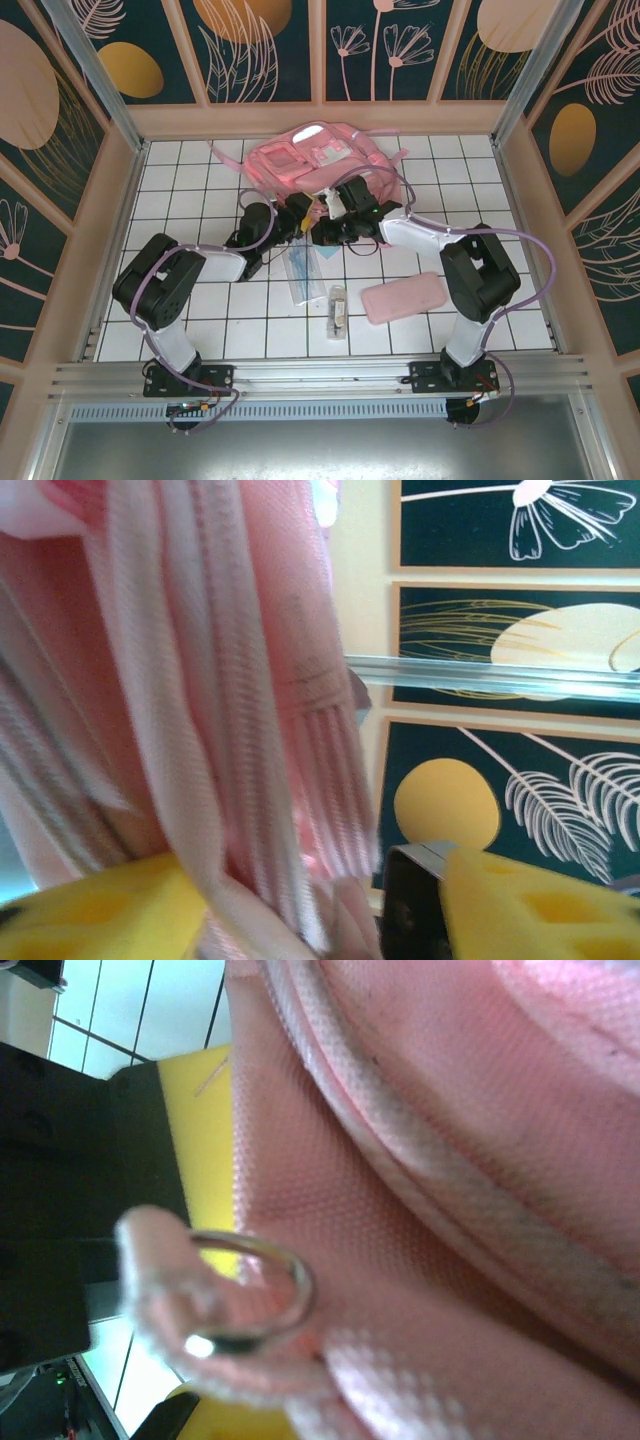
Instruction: Pack the student bag
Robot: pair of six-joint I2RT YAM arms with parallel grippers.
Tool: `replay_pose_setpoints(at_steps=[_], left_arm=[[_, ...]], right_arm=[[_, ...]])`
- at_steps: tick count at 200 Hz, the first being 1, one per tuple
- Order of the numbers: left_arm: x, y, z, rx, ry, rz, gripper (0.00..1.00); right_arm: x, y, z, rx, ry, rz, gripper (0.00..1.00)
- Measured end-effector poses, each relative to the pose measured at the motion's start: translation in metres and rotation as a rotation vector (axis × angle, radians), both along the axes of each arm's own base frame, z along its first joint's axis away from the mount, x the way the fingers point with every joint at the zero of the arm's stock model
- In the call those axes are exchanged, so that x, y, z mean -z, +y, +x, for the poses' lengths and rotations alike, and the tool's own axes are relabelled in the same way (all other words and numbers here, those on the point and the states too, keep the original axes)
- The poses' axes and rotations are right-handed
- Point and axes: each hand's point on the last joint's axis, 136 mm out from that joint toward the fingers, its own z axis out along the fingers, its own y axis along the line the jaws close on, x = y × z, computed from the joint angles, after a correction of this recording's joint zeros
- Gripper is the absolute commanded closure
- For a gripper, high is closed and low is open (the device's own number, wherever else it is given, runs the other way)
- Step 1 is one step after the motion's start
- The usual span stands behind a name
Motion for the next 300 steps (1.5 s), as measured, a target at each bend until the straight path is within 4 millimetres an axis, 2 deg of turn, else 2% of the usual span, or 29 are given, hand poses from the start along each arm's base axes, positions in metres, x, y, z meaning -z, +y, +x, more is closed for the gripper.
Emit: replay_pose_setpoints(at_steps=[18, 41, 64, 97, 128, 157, 191, 208, 238, 271, 282, 300], left_arm=[[0.014, -0.005, 0.005, 0.012, 0.018, 0.019, 1.0], [0.025, -0.014, 0.007, 0.048, 0.032, 0.026, 1.0], [0.03, -0.015, 0.003, 0.068, 0.044, 0.044, 1.0], [0.031, -0.001, -0.006, 0.073, 0.045, 0.112, 1.0], [0.027, 0.013, -0.013, 0.074, 0.042, 0.164, 1.0], [0.018, 0.014, -0.019, 0.108, 0.019, 0.192, 1.0], [0.008, 0.014, -0.024, 0.14, -0.019, 0.239, 1.0], [0.007, 0.016, -0.023, 0.146, -0.037, 0.264, 1.0], [0.005, 0.016, -0.011, 0.163, -0.064, 0.301, 1.0], [0.014, -0.007, 0.024, 0.22, -0.075, 0.29, 1.0], [0.015, -0.016, 0.037, 0.236, -0.081, 0.279, 1.0], [0.006, -0.03, 0.059, 0.249, -0.121, 0.267, 1.0]], right_arm=[[0.003, -0.001, 0.0, 0.004, -0.012, -0.023, 1.0], [0.017, -0.013, 0.001, 0.041, -0.015, -0.084, 1.0], [0.027, -0.028, -0.006, 0.053, -0.018, -0.143, 1.0], [0.026, -0.072, -0.011, 0.1, -0.008, -0.205, 1.0], [0.019, -0.121, 0.005, 0.186, 0.001, -0.243, 1.0], [0.014, -0.147, 0.017, 0.214, -0.006, -0.282, 1.0], [0.005, -0.174, 0.045, 0.256, -0.057, -0.365, 1.0], [0.005, -0.177, 0.049, 0.245, -0.067, -0.382, 1.0], [0.001, -0.174, 0.04, 0.219, -0.051, -0.338, 1.0], [-0.026, -0.174, 0.024, 0.238, -0.093, -0.22, 1.0], [-0.037, -0.169, 0.015, 0.234, -0.098, -0.172, 1.0], [-0.053, -0.153, -0.002, 0.2, -0.1, -0.106, 1.0]])
